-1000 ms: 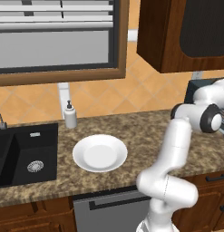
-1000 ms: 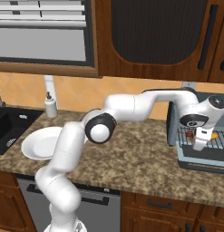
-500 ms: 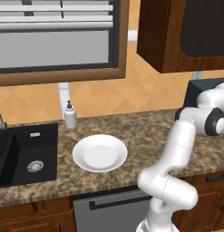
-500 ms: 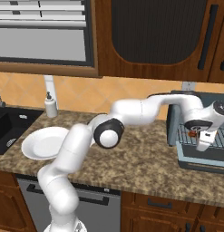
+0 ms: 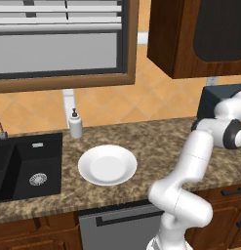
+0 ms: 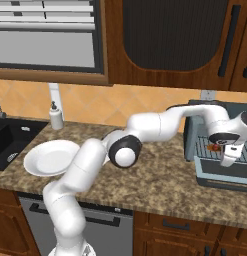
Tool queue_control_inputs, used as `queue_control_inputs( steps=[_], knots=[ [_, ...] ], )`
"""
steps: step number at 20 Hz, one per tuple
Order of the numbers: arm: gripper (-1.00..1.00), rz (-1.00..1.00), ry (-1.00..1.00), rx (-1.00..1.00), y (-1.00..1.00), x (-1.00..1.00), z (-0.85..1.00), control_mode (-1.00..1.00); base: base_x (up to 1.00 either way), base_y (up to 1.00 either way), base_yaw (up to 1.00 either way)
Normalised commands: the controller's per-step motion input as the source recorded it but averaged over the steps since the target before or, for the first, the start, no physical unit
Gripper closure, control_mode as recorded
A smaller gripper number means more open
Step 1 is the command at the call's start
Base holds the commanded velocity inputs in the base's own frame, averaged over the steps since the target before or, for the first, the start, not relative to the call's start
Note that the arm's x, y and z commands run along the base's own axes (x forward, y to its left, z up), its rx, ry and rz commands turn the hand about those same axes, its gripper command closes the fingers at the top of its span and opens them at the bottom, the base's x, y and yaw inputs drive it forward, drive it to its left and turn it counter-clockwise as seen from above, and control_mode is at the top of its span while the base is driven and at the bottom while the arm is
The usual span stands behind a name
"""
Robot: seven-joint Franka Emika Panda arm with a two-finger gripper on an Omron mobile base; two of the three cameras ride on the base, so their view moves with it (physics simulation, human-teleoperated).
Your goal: Pick up the kebab skewer and baguette bread, and place them inside the toaster oven. Close the toaster oven door and start by setting the timer.
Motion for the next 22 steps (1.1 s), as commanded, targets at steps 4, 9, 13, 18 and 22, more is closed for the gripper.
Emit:
queue_control_inputs(
  steps=[4,9,13,18,22],
  knots=[
    [-1.00,-0.01,0.00,-0.01,0.00,0.08,0.00,-1.00,0.00,0.00,0.00],
    [-1.00,0.00,0.00,-0.03,0.04,0.10,-0.01,-1.00,0.00,0.00,0.00],
    [-1.00,0.00,0.00,-0.03,0.06,0.18,0.00,-1.00,0.00,0.00,0.00],
    [-1.00,0.00,0.00,0.00,0.01,0.09,0.00,-1.00,0.00,0.00,0.00],
    [-1.00,0.00,-0.01,0.00,0.00,-0.03,0.04,-1.00,0.00,0.00,0.00]
  ],
)
